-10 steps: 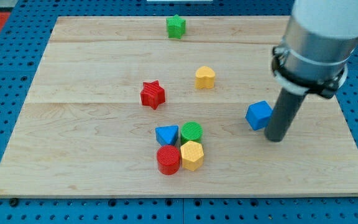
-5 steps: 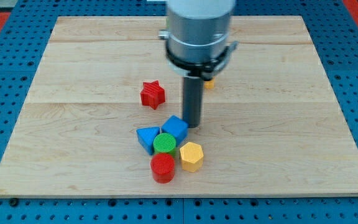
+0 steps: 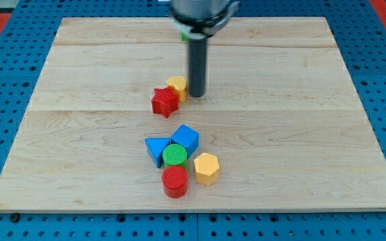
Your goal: Arrange the group of blocks to the bottom centre of the board
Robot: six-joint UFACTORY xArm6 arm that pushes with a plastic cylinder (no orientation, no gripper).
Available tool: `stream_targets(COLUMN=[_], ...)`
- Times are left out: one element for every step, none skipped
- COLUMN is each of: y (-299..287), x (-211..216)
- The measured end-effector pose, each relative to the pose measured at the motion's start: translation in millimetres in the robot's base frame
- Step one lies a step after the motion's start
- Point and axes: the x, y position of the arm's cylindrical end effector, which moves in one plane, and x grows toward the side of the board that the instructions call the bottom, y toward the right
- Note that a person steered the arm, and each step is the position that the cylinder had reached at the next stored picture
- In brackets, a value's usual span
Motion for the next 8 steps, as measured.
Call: stream_targets(y=[-3,19,-21,-34,-39,-53,-101,-127], x=[-20,-58,-59,-26,-13,-8,-8,-4])
